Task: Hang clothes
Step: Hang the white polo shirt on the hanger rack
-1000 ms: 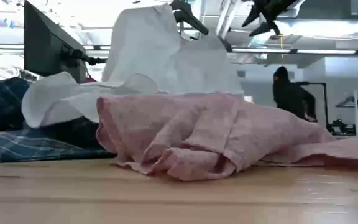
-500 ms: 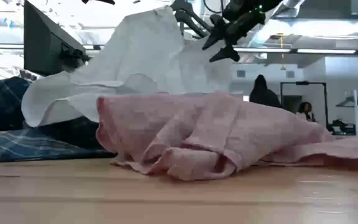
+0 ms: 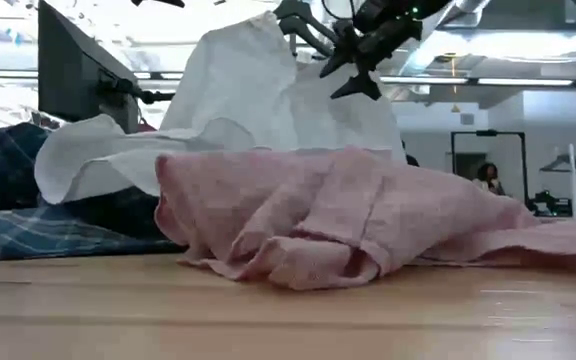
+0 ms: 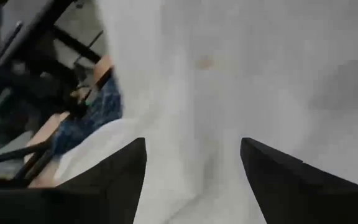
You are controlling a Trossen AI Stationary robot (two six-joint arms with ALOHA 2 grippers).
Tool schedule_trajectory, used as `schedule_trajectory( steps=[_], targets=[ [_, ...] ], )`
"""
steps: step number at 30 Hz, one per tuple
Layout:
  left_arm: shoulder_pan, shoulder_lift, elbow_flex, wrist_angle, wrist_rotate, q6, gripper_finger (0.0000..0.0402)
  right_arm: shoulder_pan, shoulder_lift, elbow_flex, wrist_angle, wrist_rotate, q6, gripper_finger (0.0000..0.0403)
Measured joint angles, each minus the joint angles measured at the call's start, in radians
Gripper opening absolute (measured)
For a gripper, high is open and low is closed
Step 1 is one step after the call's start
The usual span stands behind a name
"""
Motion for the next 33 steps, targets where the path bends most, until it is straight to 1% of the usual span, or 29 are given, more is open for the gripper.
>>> schedule_trajectory(
  steps=[3,6,8,11,13,18,23,27,30,33],
  targets=[
    [0.0,0.0,0.0,-0.001,0.0,-0.005,0.0173,0.051,0.093,-0.003,0.051,-0.014,0.064,0.0249],
    [0.0,0.0,0.0,-0.004,0.0,-0.005,0.0173,0.059,0.187,-0.003,0.143,-0.108,0.13,0.0249],
    [0.0,0.0,0.001,-0.015,0.0,-0.005,0.0173,0.048,0.246,-0.002,0.19,-0.14,0.171,0.0249],
    [0.0,0.0,0.001,-0.025,0.001,-0.016,0.0173,0.006,0.323,-0.003,0.244,-0.14,0.217,0.0249],
    [0.0,0.0,0.001,-0.039,0.001,-0.024,0.0173,-0.037,0.352,-0.003,0.306,-0.135,0.258,0.0249],
    [0.0,0.0,0.001,-0.05,0.001,-0.031,0.0173,-0.149,0.38,-0.003,0.551,-0.09,0.391,0.0249],
    [0.0,0.0,0.001,-0.059,0.001,-0.05,0.0173,-0.276,0.379,-0.001,0.805,-0.002,0.502,0.0249],
    [0.0,0.0,0.001,-0.066,0.001,-0.053,0.0173,-0.359,0.379,-0.001,0.976,0.003,0.585,0.0249],
    [0.0,0.001,0.001,-0.069,0.001,-0.053,0.0173,-0.397,0.379,0.034,1.009,0.004,0.616,0.0249],
    [0.0,0.002,0.001,-0.069,0.0,-0.053,0.0173,-0.409,0.379,0.082,1.011,0.0,0.595,0.0249]
  ],
)
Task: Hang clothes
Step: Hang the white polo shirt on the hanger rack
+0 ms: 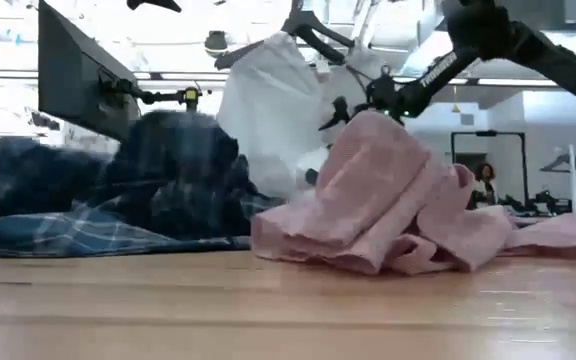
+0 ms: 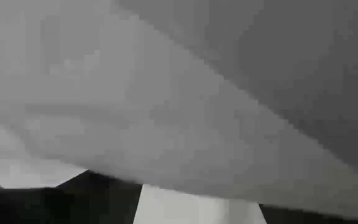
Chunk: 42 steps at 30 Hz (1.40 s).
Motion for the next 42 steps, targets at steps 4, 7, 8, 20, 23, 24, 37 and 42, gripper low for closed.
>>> schedule_trajectory(
  steps=[4,7,8,20,23,24,37,42],
  targets=[
    [0.0,0.0,0.0,0.001,0.0,-0.001,0.0173,-0.005,-0.003,0.089,0.084,0.009,-0.064,0.0249],
    [0.0,0.0,0.0,0.001,0.0,-0.002,0.0173,-0.03,-0.009,0.186,0.064,0.058,-0.126,0.0249],
    [0.0,0.0,0.0,0.001,0.0,-0.003,0.0173,-0.042,-0.01,0.218,0.041,0.076,-0.152,0.0249],
    [0.0,0.001,0.0,-0.006,0.0,-0.003,0.0173,-0.139,-0.052,0.389,-0.238,0.1,-0.402,0.0249],
    [0.0,0.001,0.0,-0.006,0.0,0.0,0.0173,-0.137,-0.06,0.389,-0.395,0.099,-0.506,0.0249],
    [0.0,0.001,0.0,-0.006,0.0,0.002,0.0173,-0.134,-0.06,0.389,-0.441,0.096,-0.536,0.0249],
    [0.0,0.003,0.0,-0.05,0.0,0.026,0.0173,-0.056,-0.063,0.388,-0.997,0.051,-0.774,0.0249],
    [0.0,0.005,0.0,-0.083,-0.002,0.038,0.0173,0.012,-0.082,0.388,-1.232,0.052,-0.881,0.0249]
  ],
)
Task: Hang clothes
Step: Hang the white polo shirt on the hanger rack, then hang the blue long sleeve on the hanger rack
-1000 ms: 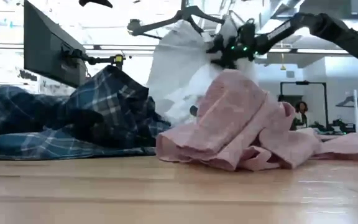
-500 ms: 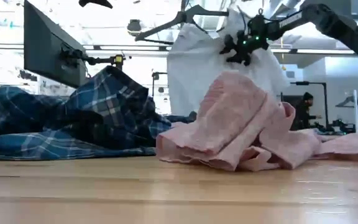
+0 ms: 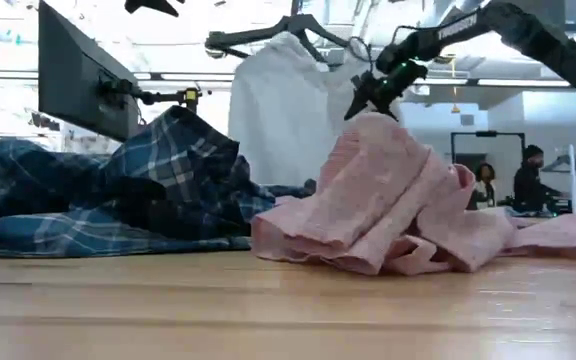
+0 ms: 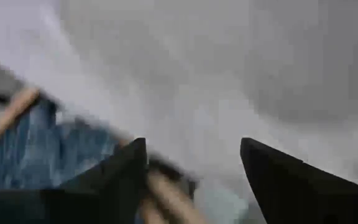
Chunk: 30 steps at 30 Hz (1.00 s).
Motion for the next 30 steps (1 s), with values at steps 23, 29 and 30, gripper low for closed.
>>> schedule_trajectory(
  steps=[23,29,30],
  targets=[
    [-0.097,-0.294,-0.857,0.55,-0.018,-0.167,0.0173,0.239,-0.207,-0.002,-0.177,0.139,-0.025,0.0249],
    [-0.168,-0.297,-0.967,0.617,-0.018,-0.174,0.0173,0.344,-0.318,-0.039,-0.224,0.153,-0.033,0.0249],
    [-0.176,-0.296,-0.968,0.614,-0.018,-0.173,0.0173,0.361,-0.341,-0.065,-0.221,0.156,-0.033,0.0249]
  ],
)
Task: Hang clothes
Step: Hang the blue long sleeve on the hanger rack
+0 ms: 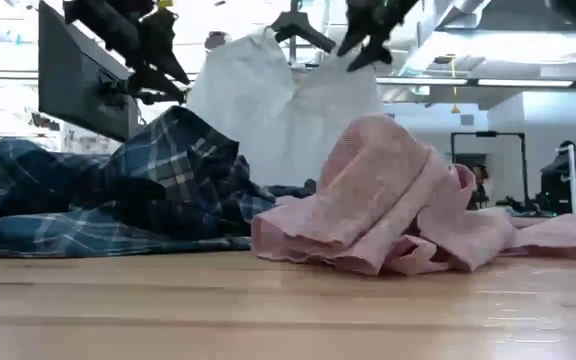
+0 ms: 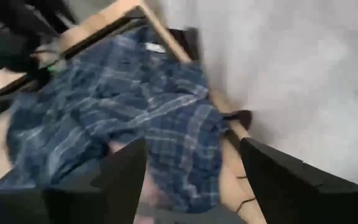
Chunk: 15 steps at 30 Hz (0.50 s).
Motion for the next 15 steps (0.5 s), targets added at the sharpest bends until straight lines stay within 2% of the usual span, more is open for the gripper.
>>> schedule_trajectory(
  steps=[4,8,12,15],
  targets=[
    [-0.043,0.001,0.0,-0.005,-0.003,0.004,0.0173,0.082,-0.128,-0.188,0.057,0.003,0.002,0.0249],
    [-0.128,-0.018,0.0,-0.017,-0.043,-0.01,0.0173,0.181,-0.311,-0.501,0.287,0.017,0.05,0.0249],
    [-0.263,-0.026,0.0,-0.069,-0.175,-0.048,0.0173,0.256,-0.494,-0.8,0.512,0.121,0.124,0.0249],
    [-0.349,-0.031,0.0,-0.122,-0.274,-0.098,0.0173,0.284,-0.6,-0.954,0.601,0.137,0.179,0.0249]
  ],
)
